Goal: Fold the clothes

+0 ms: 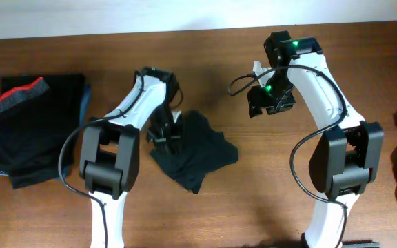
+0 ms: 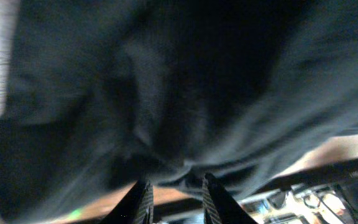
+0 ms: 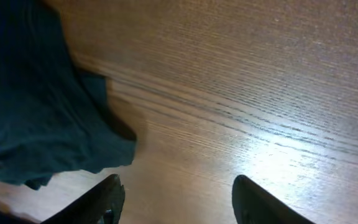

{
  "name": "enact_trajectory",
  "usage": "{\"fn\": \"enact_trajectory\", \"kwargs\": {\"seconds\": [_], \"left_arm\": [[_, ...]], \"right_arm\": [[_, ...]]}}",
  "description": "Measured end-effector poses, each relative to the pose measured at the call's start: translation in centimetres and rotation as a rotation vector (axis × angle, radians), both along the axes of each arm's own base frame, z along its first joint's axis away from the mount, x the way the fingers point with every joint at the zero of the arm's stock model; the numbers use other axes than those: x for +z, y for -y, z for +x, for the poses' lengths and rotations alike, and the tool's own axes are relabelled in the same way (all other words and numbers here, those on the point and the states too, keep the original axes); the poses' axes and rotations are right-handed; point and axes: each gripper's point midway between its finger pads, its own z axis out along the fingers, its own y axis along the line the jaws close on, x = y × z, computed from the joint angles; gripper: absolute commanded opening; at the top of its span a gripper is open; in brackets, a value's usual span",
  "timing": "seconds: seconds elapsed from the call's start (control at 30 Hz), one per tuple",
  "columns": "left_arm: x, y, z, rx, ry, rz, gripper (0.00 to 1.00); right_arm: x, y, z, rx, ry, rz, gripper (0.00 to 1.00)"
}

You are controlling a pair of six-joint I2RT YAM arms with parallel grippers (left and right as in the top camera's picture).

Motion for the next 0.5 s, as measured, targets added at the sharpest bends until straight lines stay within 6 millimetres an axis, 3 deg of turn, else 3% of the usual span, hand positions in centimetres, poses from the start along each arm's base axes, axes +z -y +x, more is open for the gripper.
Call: {"fn": "enact_trajectory", "kwargs": {"seconds": [0.13, 0.17, 0.3, 0.43, 0.5], "left_arm": [[2.3, -0.5, 3.3, -0.041, 0.135, 0.042, 0.26], [2.8, -0.8, 4.1, -0.049, 0.17, 0.056, 0.27], [3.6, -2.9, 7.1, -0.032, 0.279, 0.115, 0.28], [3.5, -6.6, 9.2, 0.08, 0.312, 0.139, 0.32], [3.5, -8.6, 9.7, 0.137, 0.311, 0.149, 0.33]], "right_arm": [[0.1, -0.1, -1.4, 0.046, -0.048, 0.009, 0.27], [0.3, -0.3, -2.0, 0.064, -0.07, 0.022, 0.25], [0.6, -2.5, -3.8, 0.156, -0.114, 0.069, 0.25], [0.6, -6.9, -5.0, 0.258, -0.106, 0.088, 0.25], [-0.4, -9.7, -5.8, 0.302, -0.095, 0.094, 0.25]]}}
